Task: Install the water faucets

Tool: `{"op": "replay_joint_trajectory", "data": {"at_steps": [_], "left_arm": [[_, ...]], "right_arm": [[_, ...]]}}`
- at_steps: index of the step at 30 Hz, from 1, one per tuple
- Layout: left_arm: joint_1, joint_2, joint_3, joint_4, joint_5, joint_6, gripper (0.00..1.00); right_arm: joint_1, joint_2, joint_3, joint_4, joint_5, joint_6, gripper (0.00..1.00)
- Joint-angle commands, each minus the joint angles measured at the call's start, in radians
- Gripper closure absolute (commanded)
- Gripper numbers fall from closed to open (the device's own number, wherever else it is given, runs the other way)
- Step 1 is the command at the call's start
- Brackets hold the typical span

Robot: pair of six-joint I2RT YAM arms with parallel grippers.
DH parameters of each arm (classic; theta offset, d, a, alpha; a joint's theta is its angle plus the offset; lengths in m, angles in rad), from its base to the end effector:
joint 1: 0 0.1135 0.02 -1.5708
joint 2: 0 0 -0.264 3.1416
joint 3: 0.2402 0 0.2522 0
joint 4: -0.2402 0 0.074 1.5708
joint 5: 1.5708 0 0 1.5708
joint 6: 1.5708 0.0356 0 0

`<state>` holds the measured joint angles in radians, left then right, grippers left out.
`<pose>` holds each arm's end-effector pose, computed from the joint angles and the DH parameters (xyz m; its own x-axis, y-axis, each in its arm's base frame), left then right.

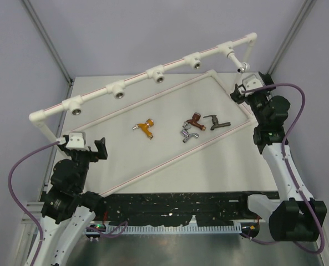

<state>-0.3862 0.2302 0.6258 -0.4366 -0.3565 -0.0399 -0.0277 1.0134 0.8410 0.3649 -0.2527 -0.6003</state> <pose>0.0724 -0.0160 0.3191 -0.0391 -0.0244 -0.9989 0.0284 0.9993 -0.0256 0.2386 0.0023 0.3754 0.2812 -0.5549 -0.7829 -0.0723 0.8013 -0.5939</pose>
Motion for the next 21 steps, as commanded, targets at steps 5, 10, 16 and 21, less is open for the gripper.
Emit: {"op": "replay_joint_trajectory", "data": {"at_steps": [5, 10, 16, 21], "left_arm": [[-0.003, 0.000, 0.000, 0.062, -0.002, 0.011, 0.01], [-0.005, 0.001, -0.001, 0.062, -0.002, 0.012, 0.00], [-0.003, 0.006, 0.000, 0.064, -0.002, 0.014, 0.00], [-0.003, 0.006, -0.001, 0.064, 0.002, 0.014, 0.00]], "right_arm": [[-0.001, 0.178, 0.193, 0.160, -0.098, -0.122, 0.14], [-0.001, 0.247, 0.231, 0.160, -0.151, -0.089, 0.28], [-0.001, 0.254, 0.201, 0.184, -0.235, 0.078, 0.68], [-0.001, 0.266, 0.168, 0.268, -0.278, 0.367, 0.95]]}}
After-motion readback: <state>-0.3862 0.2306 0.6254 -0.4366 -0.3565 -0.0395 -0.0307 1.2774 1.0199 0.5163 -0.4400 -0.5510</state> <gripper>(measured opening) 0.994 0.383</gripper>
